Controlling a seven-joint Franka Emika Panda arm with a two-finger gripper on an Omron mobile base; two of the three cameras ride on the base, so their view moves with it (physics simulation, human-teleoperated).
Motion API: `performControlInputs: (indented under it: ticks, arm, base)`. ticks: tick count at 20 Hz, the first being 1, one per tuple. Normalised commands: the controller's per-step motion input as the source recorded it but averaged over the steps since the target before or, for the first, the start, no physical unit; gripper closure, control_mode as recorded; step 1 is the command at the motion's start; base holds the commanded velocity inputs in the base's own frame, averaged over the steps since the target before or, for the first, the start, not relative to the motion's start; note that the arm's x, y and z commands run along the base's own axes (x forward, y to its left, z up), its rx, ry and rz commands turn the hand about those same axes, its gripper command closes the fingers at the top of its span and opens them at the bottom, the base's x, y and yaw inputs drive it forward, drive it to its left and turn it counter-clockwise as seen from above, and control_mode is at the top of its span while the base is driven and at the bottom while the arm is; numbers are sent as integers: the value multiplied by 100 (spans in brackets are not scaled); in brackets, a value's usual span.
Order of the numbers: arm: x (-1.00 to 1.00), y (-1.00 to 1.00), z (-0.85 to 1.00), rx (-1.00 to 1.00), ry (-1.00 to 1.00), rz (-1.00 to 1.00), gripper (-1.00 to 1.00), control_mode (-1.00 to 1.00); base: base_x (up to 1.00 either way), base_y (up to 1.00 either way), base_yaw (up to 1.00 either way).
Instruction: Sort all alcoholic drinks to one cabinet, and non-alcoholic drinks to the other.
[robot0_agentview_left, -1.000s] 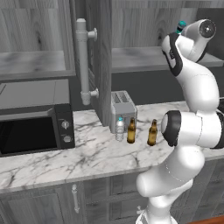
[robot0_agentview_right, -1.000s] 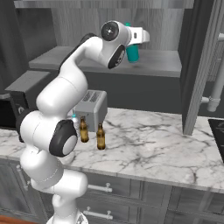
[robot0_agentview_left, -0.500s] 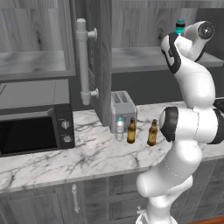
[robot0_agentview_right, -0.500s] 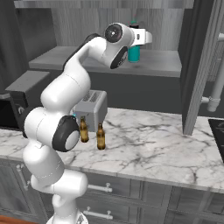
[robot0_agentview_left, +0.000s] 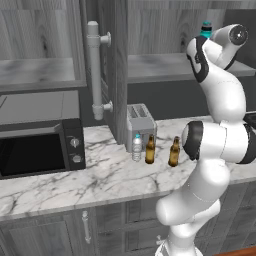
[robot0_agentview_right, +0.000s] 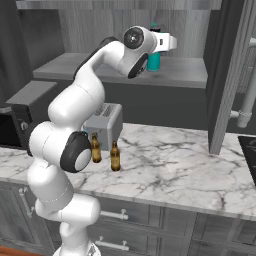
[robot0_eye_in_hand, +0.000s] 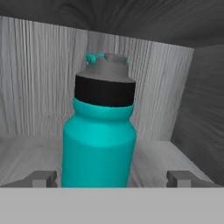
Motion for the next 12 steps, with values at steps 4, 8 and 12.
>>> performControlInputs:
  ticks: [4,8,12]
  arm:
    - [0,0,1,0,-7,0,-100,-100]
    - [-5,0,1,0,-8,0,-100,-100]
    - [-30,0,0,0,-6,1,-100,-100]
  base:
    - [0,0,0]
    - [0,0,0]
    - [0,0,0]
